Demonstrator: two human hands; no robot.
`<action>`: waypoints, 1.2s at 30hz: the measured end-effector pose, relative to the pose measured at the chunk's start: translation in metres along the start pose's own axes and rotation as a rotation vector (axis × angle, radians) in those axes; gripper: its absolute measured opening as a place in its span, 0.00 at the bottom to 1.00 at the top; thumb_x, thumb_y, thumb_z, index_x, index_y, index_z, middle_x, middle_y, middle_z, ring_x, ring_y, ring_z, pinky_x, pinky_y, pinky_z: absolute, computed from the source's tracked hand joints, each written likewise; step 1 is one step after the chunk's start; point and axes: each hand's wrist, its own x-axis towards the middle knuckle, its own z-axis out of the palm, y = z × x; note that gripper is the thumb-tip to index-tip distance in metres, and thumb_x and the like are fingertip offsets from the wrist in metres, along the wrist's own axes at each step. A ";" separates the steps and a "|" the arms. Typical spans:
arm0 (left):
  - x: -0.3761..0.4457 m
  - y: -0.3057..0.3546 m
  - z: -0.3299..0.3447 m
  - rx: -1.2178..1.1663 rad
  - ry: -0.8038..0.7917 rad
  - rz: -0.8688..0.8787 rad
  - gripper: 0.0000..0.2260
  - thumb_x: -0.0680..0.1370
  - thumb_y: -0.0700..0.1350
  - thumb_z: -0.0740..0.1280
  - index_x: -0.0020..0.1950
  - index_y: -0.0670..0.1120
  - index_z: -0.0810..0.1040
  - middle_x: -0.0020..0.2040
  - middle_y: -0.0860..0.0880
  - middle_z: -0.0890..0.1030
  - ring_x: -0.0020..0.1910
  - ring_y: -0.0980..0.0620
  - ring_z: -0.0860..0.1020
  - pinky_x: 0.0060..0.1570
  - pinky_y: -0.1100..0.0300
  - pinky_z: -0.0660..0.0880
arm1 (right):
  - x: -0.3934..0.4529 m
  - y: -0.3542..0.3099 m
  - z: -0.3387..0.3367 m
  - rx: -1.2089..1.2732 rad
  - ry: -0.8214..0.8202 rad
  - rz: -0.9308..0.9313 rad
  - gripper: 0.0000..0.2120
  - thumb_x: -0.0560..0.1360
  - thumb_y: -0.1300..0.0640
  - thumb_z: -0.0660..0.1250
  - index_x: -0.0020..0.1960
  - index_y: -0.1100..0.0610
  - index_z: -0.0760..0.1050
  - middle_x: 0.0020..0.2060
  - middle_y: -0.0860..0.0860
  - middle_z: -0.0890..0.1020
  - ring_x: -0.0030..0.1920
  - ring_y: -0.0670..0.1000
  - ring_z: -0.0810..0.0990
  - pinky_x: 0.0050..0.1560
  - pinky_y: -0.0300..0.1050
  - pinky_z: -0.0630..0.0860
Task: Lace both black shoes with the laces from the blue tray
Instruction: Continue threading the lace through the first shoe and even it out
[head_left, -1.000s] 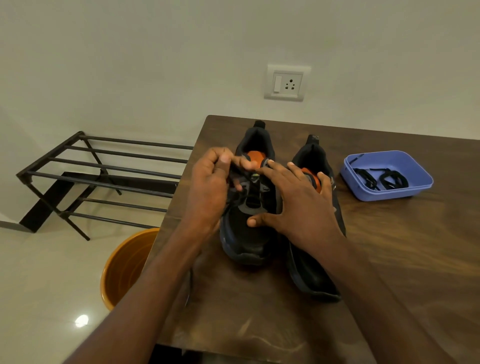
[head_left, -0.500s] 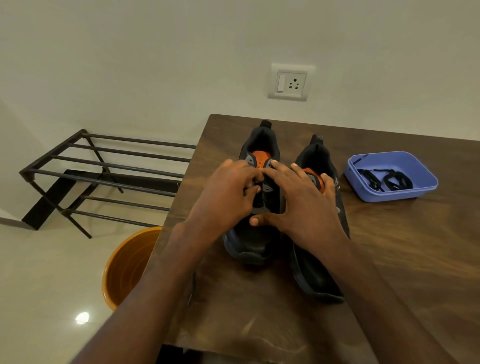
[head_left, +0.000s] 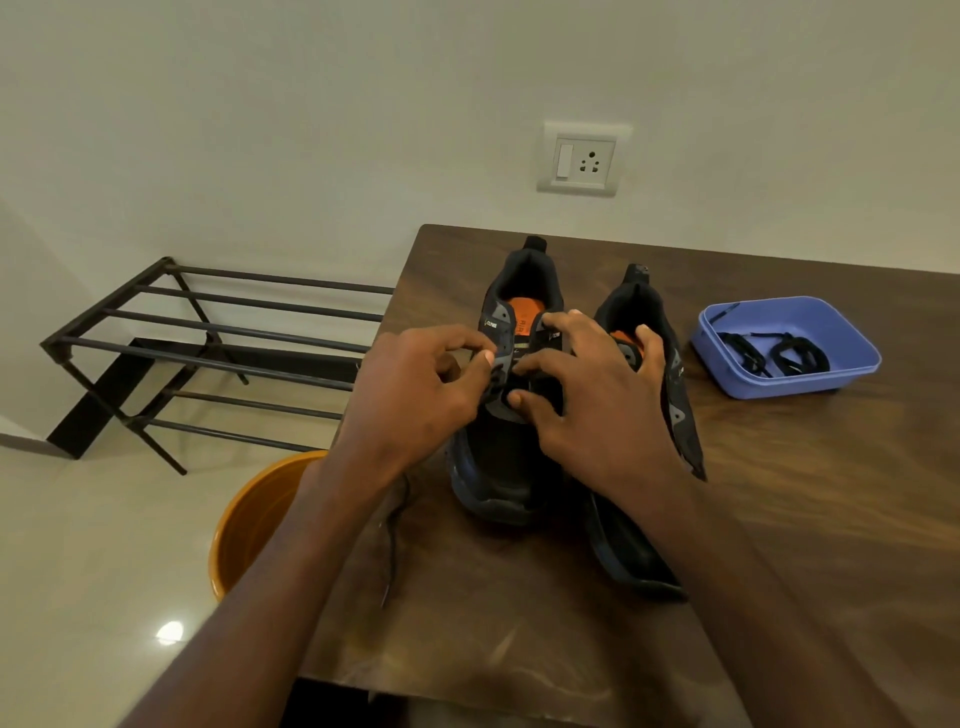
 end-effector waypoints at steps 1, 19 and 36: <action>0.000 0.001 -0.001 0.015 -0.001 0.005 0.07 0.82 0.48 0.69 0.58 0.52 0.84 0.35 0.57 0.83 0.33 0.56 0.83 0.38 0.50 0.83 | 0.000 -0.005 0.001 -0.005 0.032 0.022 0.11 0.78 0.43 0.70 0.59 0.41 0.81 0.77 0.46 0.68 0.80 0.49 0.61 0.78 0.68 0.41; 0.015 -0.033 0.017 0.054 -0.404 0.076 0.39 0.74 0.60 0.74 0.82 0.57 0.61 0.85 0.59 0.50 0.83 0.54 0.42 0.80 0.46 0.49 | 0.004 -0.016 0.014 0.052 0.121 0.019 0.08 0.77 0.54 0.71 0.55 0.55 0.84 0.68 0.52 0.76 0.68 0.52 0.74 0.78 0.61 0.57; 0.023 -0.040 0.018 -0.103 -0.371 0.072 0.47 0.68 0.52 0.83 0.81 0.58 0.62 0.80 0.59 0.53 0.77 0.56 0.63 0.71 0.63 0.69 | 0.008 -0.020 0.009 -0.027 0.015 0.033 0.10 0.76 0.51 0.73 0.56 0.48 0.84 0.77 0.46 0.67 0.79 0.50 0.61 0.79 0.66 0.48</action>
